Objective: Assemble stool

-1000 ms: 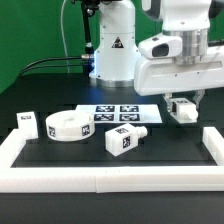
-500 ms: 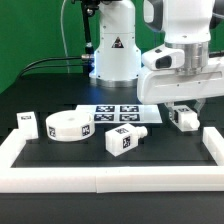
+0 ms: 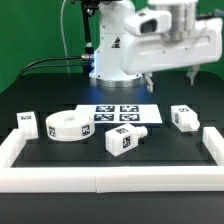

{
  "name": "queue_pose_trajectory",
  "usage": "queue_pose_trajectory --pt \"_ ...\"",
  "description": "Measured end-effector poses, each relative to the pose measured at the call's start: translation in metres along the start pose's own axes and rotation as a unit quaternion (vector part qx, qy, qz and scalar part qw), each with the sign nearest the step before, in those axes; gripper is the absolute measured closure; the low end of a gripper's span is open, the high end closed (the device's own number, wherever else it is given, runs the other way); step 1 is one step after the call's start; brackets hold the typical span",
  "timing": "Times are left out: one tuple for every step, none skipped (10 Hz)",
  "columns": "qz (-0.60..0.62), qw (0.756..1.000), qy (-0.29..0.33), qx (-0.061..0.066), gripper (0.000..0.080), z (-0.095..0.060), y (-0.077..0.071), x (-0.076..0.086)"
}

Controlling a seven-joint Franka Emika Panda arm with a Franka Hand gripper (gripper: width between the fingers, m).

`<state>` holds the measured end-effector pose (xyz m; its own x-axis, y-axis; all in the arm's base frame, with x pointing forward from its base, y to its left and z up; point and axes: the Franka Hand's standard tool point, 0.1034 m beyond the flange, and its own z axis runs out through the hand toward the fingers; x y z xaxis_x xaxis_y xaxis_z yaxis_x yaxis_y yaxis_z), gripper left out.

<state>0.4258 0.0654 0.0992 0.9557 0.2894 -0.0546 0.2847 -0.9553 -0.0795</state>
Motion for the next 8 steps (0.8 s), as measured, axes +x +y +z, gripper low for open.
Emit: queue_pose_trajectory --pt "0.001 1.0 0.0 0.0 0.0151 0.001 0.009 -0.001" --pt "-0.001 1.0 -0.001 0.0 0.015 0.002 0.004 -0.001" --pt "-0.002 1.0 -0.001 0.0 0.015 0.002 0.003 -0.001" --pt "-0.002 1.0 0.0 0.0 0.015 0.006 0.005 -0.003" --pt "-0.041 0.999 0.031 -0.01 0.015 0.022 0.013 -0.009" --pt "-0.071 0.997 0.015 -0.004 0.015 0.033 0.032 -0.035" --pt "-0.077 0.997 0.016 -0.005 0.015 0.026 0.054 -0.041" --pt "-0.097 0.995 0.02 -0.01 0.015 0.022 0.072 -0.043"
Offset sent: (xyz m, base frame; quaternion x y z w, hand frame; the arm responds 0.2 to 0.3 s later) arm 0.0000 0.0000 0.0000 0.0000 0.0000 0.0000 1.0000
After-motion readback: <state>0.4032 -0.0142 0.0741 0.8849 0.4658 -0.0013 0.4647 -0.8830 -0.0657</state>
